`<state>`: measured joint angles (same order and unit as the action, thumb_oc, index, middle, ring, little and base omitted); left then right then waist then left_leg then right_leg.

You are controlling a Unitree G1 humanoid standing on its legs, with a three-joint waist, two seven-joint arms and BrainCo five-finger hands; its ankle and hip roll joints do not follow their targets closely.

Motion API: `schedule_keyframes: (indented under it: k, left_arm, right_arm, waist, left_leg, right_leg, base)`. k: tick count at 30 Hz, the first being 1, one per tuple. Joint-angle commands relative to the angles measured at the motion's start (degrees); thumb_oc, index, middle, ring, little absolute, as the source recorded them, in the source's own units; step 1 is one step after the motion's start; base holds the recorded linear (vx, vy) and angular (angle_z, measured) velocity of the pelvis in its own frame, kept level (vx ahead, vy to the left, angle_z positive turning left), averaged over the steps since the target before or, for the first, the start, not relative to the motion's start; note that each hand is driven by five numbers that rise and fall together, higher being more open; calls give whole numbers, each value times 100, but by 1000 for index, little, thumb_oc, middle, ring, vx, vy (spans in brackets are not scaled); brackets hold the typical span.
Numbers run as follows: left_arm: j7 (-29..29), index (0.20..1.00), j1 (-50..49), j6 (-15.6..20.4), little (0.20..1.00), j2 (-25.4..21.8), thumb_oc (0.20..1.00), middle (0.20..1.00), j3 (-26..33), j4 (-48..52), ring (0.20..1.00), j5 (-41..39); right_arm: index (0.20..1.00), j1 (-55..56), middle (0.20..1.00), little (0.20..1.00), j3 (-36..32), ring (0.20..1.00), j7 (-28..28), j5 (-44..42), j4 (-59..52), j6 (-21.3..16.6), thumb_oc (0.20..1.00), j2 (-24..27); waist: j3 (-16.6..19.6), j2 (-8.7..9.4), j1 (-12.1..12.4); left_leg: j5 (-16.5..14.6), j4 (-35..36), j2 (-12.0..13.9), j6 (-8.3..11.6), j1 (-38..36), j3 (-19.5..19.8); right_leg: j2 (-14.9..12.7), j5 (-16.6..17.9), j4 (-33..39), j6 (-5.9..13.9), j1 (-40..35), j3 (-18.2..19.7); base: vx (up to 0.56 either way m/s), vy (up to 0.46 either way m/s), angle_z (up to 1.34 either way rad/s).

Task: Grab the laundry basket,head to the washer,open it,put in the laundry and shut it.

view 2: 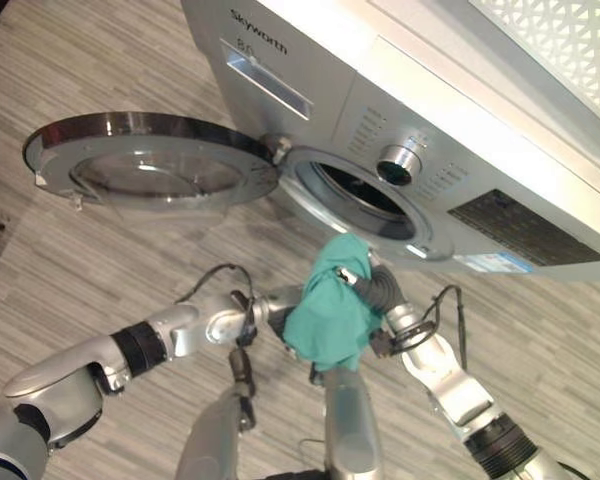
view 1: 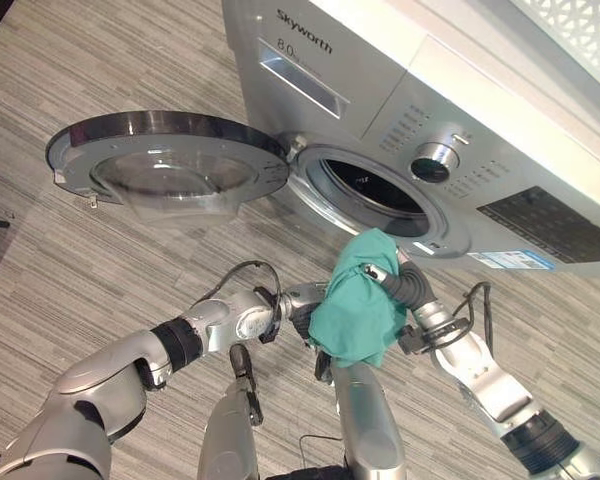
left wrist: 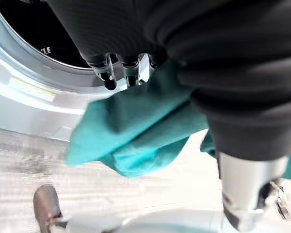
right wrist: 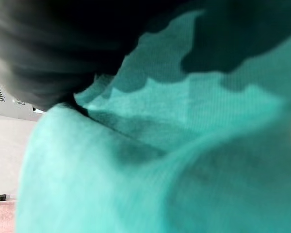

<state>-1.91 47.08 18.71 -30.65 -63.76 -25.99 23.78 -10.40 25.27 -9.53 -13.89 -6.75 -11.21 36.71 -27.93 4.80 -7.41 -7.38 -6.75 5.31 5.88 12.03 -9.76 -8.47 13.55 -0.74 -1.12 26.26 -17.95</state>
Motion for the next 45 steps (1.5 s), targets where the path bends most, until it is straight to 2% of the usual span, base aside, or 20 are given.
schedule_keyframes:
  k: [1, 4, 5, 6, 7, 8, 9, 11, 14, 16, 25, 32, 33, 34, 35, 36, 43, 44, 45]
  left_arm:
    - [378, 1000, -481, 289, 1000, 262, 1000, 1000, 79, -7, 1000, 392]
    - [437, 1000, -726, 225, 1000, 357, 1000, 1000, 307, -106, 1000, 232]
    - [464, 1000, -1053, 135, 1000, 513, 1000, 1000, 646, -172, 1000, -210]
    - [460, 1000, -1057, 135, 1000, 509, 1000, 1000, 652, -175, 1000, -216]
    - [480, 1000, -1195, 87, 1000, 604, 1000, 1000, 793, -177, 1000, -444]
    - [489, 1000, -1448, -12, 1000, 821, 1000, 1000, 1076, -154, 1000, -977]
    - [477, 1000, -1450, -20, 1000, 822, 1000, 1000, 1081, -147, 1000, -995]
    - [513, 1000, -1546, -36, 1000, 979, 1000, 1000, 1255, 63, 1000, -1551]
    - [519, 1000, -1518, -44, 1000, 1060, 1000, 1000, 1213, 192, 1000, -1927]
    - [622, 1000, -1374, -60, 1000, 1286, 1000, 1000, 1071, 269, 1000, -2227]
    - [815, 1000, -891, -159, 1000, 2005, 1000, 1000, 703, -163, 1000, -2418]
    - [1216, 1000, -690, -124, 1000, 2244, 1000, 1000, 731, -398, 1000, -2437]
    - [1219, 837, -689, -122, 837, 2246, 837, 837, 732, -401, 837, -2435]
    - [1289, 501, -677, -123, 501, 2264, 501, 501, 753, -423, 501, -2424]
    - [1332, 501, -679, -132, 501, 2271, 501, 501, 770, -440, 501, -2441]
    - [1385, 200, -674, -123, 200, 2255, 200, 200, 801, -442, 200, -2431]
    - [1616, 200, -795, -96, 200, 2159, 200, 200, 956, -470, 200, -2428]
    - [1637, 200, -872, -81, 200, 2125, 200, 200, 1018, -474, 200, -2500]
    - [1636, 200, -875, -81, 200, 2125, 200, 200, 1019, -473, 200, -2501]
  right_arm:
    - [200, -175, 200, 200, -349, 200, -75, -108, -758, -483, 200, 29]
    - [200, -152, 200, 200, -375, 200, -107, -98, -759, -480, 200, -14]
    - [200, -115, 200, 200, -435, 200, -145, -119, -778, -474, 200, -101]
    - [200, -117, 200, 200, -425, 200, -144, -119, -780, -471, 200, -103]
    - [200, -102, 200, 200, -458, 200, -160, -122, -789, -466, 200, -149]
    - [200, -62, 200, 200, -496, 200, -191, -117, -826, -451, 200, -225]
    - [200, -57, 200, 200, -492, 200, -191, -117, -831, -448, 200, -218]
    - [200, -59, 200, 200, -550, 200, -279, -175, -814, -423, 200, -304]
    - [200, -91, 200, 200, -568, 200, -335, -239, -815, -431, 200, -346]
    - [200, -114, 200, 200, -584, 200, -456, -305, -843, -484, 200, -391]
    - [200, -324, 200, 200, -308, 200, -537, -515, -885, -502, 200, -379]
    - [200, -462, 200, 200, -134, 200, -656, -602, -821, -581, 200, -356]
    - [200, -466, 200, 200, -131, 200, -657, -602, -817, -584, 200, -355]
    - [200, -487, 200, 200, -89, 200, -669, -613, -804, -587, 200, -348]
    - [200, -498, 200, 200, -53, 200, -680, -620, -793, -589, 200, -343]
    - [200, -505, 200, 200, -32, 200, -691, -625, -789, -597, 200, -336]
    - [200, -507, 200, 200, 71, 200, -735, -365, -676, -528, 200, -246]
    - [482, -434, 482, 482, 99, 482, -693, -292, -636, -487, 482, -187]
    - [586, -431, 586, 586, 100, 586, -693, -291, -638, -486, 586, -186]
  waist:
    - [328, 34, -22]
    - [335, 30, -9]
    - [312, 29, 30]
    - [349, -16, 37]
    - [336, -9, 51]
    - [324, -9, 70]
    - [328, -16, 66]
    - [321, -6, 71]
    - [325, 1, 67]
    - [342, 25, 48]
    - [390, 74, -20]
    - [420, 106, -53]
    - [420, 105, -55]
    - [428, 109, -54]
    - [430, 117, -48]
    - [433, 117, -47]
    - [412, 126, -21]
    - [401, 127, -10]
    - [403, 126, -11]
  left_leg:
    - [175, -58, 289, -131, 420, 20]
    - [177, -77, 298, -133, 426, 21]
    - [164, -102, 311, -135, 421, 25]
    - [46, -82, 340, -120, 368, 98]
    - [50, -92, 344, -120, 373, 102]
    - [46, -109, 352, -121, 383, 103]
    - [41, -113, 355, -120, 383, 103]
    - [61, -118, 352, -122, 419, 118]
    - [71, -124, 350, -122, 450, 126]
    - [78, -136, 346, -121, 502, 126]
    - [116, -123, 374, -113, 583, 121]
    - [159, -105, 428, -91, 630, 99]
    - [160, -103, 428, -91, 630, 99]
    - [174, -89, 438, -83, 632, 88]
    - [185, -82, 448, -79, 637, 87]
    - [200, -63, 460, -73, 634, 87]
    - [205, -78, 497, -69, 622, 75]
    - [208, -87, 486, -72, 623, 75]
    - [208, -87, 486, -72, 622, 76]
  right_leg:
    - [-444, -476, -604, 1041, 81, 434]
    - [-440, -487, -616, 1027, 81, 428]
    - [-432, -497, -628, 1011, 71, 420]
    - [-385, -601, -631, 1083, 30, 492]
    - [-388, -598, -633, 1075, 26, 482]
    - [-376, -600, -632, 1060, 11, 463]
    - [-373, -601, -631, 1059, 9, 463]
    - [-374, -580, -614, 1044, 5, 438]
    - [-371, -571, -606, 1035, 12, 426]
    - [-359, -576, -594, 1022, 33, 411]
    - [-305, -583, -603, 999, 106, 411]
    - [-275, -593, -617, 988, 163, 397]
    - [-275, -593, -618, 987, 164, 398]
    - [-278, -598, -622, 986, 171, 388]
    - [-274, -603, -626, 984, 174, 382]
    - [-270, -611, -628, 983, 180, 377]
    - [-258, -610, -638, 980, 174, 355]
    - [-260, -606, -639, 978, 165, 350]
    - [-260, -606, -640, 978, 164, 349]
  base:
    - [0, 0, 0]
    - [0, 0, 0]
    - [90, -4, -4]
    - [87, -3, -4]
    - [85, -10, -2]
    - [0, 0, 0]
    - [-5, -40, 1]
    - [-7, -17, 1]
    - [-8, -16, 2]
    - [-17, -34, 0]
    - [-1, -2, 0]
    - [0, 0, 0]
    - [0, 0, 0]
    - [0, 0, 0]
    - [0, 0, 0]
    - [0, 0, 0]
    - [0, 0, 0]
    - [0, 0, 0]
    - [0, 0, 0]
